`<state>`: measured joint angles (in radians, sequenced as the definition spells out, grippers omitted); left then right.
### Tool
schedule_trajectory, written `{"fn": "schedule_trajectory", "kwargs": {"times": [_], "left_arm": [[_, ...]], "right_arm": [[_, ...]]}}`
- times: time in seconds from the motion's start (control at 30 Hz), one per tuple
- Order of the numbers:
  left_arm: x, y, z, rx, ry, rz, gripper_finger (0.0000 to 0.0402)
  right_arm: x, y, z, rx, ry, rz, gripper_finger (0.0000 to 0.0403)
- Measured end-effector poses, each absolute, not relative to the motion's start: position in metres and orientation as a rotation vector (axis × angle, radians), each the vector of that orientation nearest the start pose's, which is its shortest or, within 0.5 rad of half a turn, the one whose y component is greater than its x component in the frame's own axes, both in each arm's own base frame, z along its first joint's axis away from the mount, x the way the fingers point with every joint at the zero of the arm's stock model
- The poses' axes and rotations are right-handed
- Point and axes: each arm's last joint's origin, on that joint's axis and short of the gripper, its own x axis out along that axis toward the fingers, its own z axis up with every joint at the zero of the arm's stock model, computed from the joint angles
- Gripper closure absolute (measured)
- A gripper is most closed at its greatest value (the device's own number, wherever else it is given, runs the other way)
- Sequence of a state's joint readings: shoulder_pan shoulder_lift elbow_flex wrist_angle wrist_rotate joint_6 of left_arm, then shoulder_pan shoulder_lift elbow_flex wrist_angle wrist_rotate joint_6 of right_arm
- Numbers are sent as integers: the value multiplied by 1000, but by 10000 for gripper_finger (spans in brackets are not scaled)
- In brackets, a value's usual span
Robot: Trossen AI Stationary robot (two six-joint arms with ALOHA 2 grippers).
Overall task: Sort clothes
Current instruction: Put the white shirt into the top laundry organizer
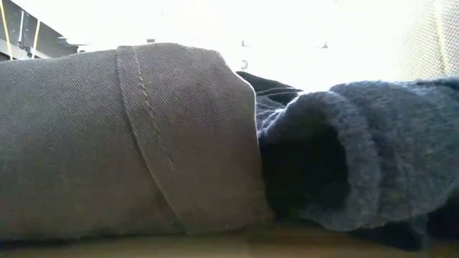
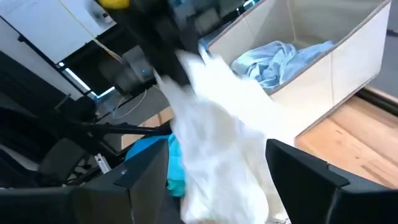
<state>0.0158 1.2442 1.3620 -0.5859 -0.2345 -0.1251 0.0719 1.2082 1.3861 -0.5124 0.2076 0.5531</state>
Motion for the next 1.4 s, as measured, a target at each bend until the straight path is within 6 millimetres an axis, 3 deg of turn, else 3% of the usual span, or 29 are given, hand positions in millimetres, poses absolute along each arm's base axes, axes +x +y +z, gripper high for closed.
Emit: {"fn": "schedule_trajectory", "kwargs": {"times": [0.17, 0.33, 0.47, 0.6, 0.73, 0.9, 1.07, 1.23, 1.4], "left_arm": [[225, 17, 481, 76, 194, 400, 401], [191, 30, 552, 377, 37, 646, 401], [163, 44, 597, 578, -54, 856, 401], [144, 56, 628, 651, -155, 974, 401], [142, 57, 640, 629, -251, 865, 401], [165, 54, 642, 493, -379, 598, 401], [197, 48, 640, 325, -492, 358, 402], [227, 42, 635, 188, -558, 156, 402], [251, 41, 628, 123, -558, 60, 402]], "right_arm": [[248, 10, 423, 467, 259, -238, 147], [248, 3, 423, 470, 251, -266, 147], [248, 0, 423, 472, 247, -279, 147], [249, -1, 424, 473, 244, -281, 147], [251, 0, 429, 432, 200, -233, 147], [266, -3, 441, 215, 41, -200, 147], [279, -25, 452, 122, -120, -209, 132], [292, -53, 458, 165, -121, -115, 92], [321, -68, 458, 156, -73, 74, 49]]}}
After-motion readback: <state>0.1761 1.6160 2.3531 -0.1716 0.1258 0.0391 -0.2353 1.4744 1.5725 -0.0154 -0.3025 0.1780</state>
